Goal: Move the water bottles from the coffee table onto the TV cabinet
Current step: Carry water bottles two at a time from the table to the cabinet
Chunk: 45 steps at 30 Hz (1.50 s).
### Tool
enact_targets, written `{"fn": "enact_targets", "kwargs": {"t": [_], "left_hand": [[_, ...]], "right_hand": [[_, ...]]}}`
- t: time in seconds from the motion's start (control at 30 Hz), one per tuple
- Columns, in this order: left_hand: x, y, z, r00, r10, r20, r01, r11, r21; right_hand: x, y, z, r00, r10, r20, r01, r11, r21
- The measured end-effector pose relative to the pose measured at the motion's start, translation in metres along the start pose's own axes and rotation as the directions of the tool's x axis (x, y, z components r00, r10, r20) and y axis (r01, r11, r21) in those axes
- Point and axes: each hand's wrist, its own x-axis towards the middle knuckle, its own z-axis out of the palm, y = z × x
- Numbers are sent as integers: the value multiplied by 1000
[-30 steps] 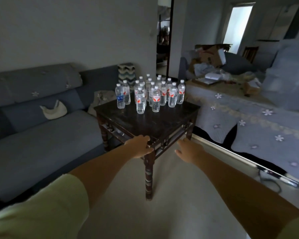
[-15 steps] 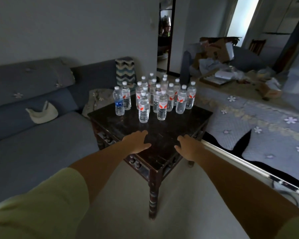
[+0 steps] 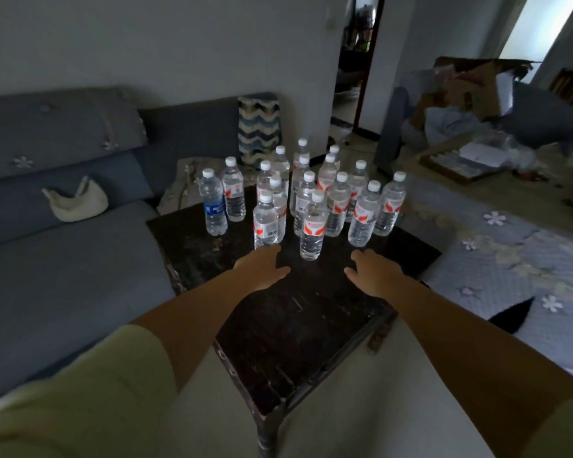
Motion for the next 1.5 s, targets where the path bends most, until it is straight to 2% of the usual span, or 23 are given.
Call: {"fn": "enact_targets", "kwargs": {"t": [0.33,0.5,0.6,0.63,0.7,0.8,0.9,1.07,1.27,1.37,1.5], "left_hand": [[83,-52,8,981,-186,50,188,981,-56],[127,-73,15,967,-235,96,250,946,-204],[151,-85,26,977,-196,85,214,884,-415],[159,-89,32,978,-190,84,207,851,-483],[174,-96,46,976,-208,64,202,758,-620],[187,-97,63,966,-259,-24,149,626,-766],[203,-94,70,950,-305,-71,132,597,-791],[224,-96,72,943,-330,-44,195,654,-731],[224,-97,72,949,-313,-47,197,701,-685],[212,-95,73,949,-313,-31,210,703,-680],[192,-79,70,971,-238,20,200,764,-614]], "right_hand": [[113,-15,20,998,-48,41,44,996,82],[165,-18,42,985,126,121,-155,950,271],[187,-23,58,964,226,140,-266,807,527],[193,-26,65,968,219,123,-247,736,631],[205,-29,80,980,199,4,-123,590,798],[214,-35,97,959,269,-92,-38,443,896],[227,-45,96,932,350,-95,-18,308,951],[241,-46,100,932,354,-74,-57,346,937],[238,-41,94,939,341,-36,-92,354,931],[225,-37,91,952,304,-31,-95,393,915],[202,-27,84,962,271,12,-147,484,863]]}}
